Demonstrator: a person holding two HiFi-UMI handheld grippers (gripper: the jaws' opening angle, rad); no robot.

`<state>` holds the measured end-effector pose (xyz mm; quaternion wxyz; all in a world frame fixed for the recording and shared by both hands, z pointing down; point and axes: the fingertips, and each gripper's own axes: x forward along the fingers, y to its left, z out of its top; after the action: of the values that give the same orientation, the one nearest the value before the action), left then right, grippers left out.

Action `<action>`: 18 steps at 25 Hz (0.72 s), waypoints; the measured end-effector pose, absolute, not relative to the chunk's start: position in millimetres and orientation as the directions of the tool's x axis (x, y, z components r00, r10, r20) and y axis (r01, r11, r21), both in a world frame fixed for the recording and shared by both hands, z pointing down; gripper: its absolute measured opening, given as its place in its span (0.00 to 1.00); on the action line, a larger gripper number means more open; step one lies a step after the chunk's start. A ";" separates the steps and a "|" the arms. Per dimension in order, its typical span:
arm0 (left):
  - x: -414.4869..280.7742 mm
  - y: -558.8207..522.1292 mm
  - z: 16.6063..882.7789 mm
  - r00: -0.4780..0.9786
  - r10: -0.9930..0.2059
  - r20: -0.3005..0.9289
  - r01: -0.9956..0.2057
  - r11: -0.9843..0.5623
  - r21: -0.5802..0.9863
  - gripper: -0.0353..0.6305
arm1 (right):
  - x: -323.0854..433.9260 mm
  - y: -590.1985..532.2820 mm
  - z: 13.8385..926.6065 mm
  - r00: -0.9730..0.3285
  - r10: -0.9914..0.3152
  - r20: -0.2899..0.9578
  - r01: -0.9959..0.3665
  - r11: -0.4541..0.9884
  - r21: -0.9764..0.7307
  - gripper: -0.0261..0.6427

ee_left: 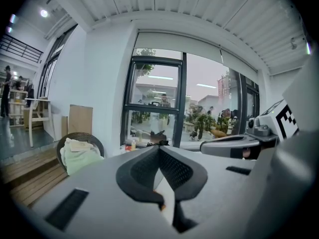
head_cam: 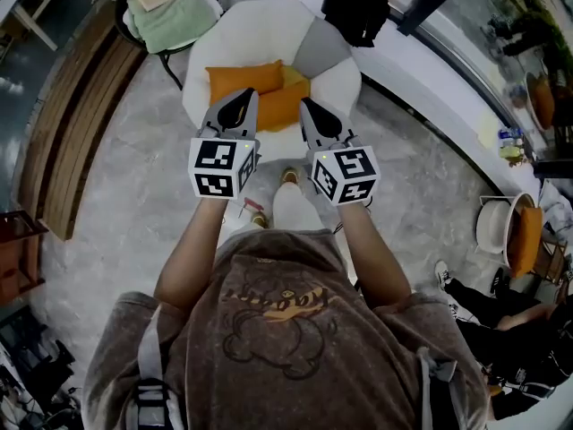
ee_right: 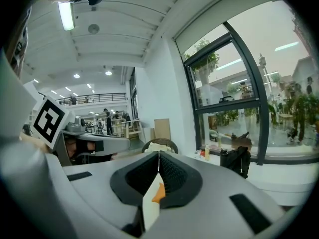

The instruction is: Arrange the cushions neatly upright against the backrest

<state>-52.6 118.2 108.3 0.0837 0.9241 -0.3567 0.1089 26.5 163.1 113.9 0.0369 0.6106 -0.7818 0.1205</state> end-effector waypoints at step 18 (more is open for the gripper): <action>19.9 21.5 111.0 0.634 -0.727 0.265 -0.766 -0.637 0.087 0.06 | 105.0 59.5 119.1 -0.394 -0.896 0.204 -0.918 0.375 -0.127 0.07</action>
<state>19.9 21.5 111.0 0.0958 0.8988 -0.4152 0.1030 105.0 59.5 119.1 0.0505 0.5480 -0.8276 0.1100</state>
